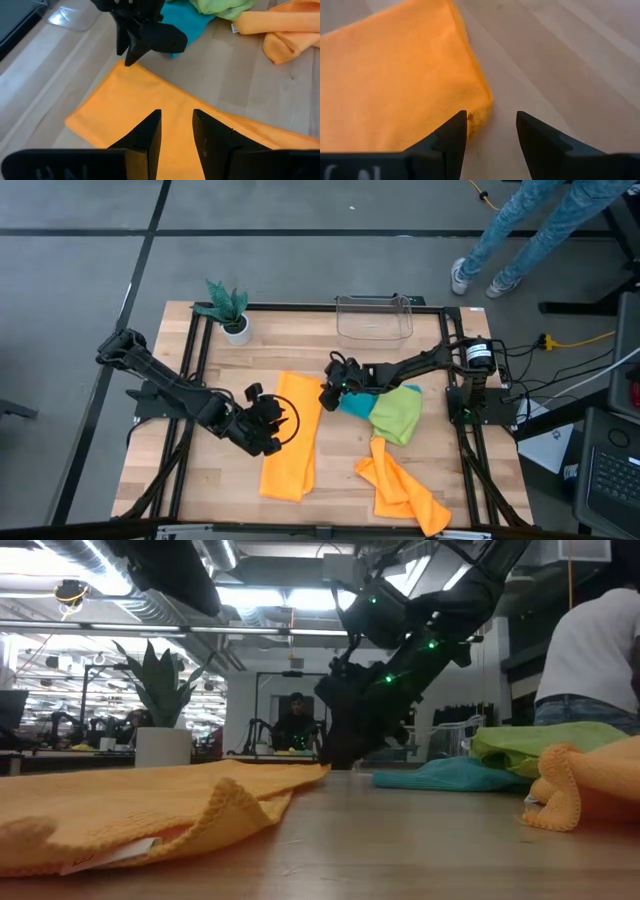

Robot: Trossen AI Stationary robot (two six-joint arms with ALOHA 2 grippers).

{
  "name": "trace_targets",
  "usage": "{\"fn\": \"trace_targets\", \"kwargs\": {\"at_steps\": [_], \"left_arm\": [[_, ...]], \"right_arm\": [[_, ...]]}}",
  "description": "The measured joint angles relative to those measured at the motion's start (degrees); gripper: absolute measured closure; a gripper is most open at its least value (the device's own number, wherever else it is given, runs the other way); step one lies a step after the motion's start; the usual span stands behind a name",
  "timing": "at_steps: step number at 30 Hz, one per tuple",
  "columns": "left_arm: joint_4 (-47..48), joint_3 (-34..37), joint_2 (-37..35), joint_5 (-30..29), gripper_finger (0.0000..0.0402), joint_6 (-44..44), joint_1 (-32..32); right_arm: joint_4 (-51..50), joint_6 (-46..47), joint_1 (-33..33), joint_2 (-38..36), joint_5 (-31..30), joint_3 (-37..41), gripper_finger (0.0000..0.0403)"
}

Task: Fold microfiber towels
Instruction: Fold the top orange microfiber towel

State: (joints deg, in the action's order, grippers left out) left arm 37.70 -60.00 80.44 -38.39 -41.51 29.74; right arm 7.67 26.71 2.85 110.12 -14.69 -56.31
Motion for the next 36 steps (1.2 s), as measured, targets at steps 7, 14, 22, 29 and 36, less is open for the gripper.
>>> {"fn": "trace_targets", "kwargs": {"at_steps": [7, 14, 22, 29, 36], "left_arm": [[-0.72, 7.16, 2.18, -4.96, 0.0298, 6.15, -4.48], [-6.45, 8.65, 2.17, 7.47, 0.0298, 14.83, -18.95], [-12.90, 8.56, 6.22, 36.25, 0.0298, 26.39, -39.71], [-14.40, 8.61, 9.89, 39.33, 0.0280, 29.97, -44.83], [-14.38, 8.61, 12.19, 40.03, 0.0221, 30.05, -47.33]], "right_arm": [[0.28, -0.03, 0.00, -0.13, -0.53, -0.07, 0.0228], [0.68, 0.07, 0.04, -0.13, -0.32, -0.07, 0.0228], [0.72, 0.12, 0.04, -0.13, -0.29, -0.07, 0.0228], [0.73, -0.02, 0.61, -0.13, -0.25, -0.05, 0.0228], [0.70, -0.07, 1.54, -0.13, -0.23, -0.05, 0.0228]]}}
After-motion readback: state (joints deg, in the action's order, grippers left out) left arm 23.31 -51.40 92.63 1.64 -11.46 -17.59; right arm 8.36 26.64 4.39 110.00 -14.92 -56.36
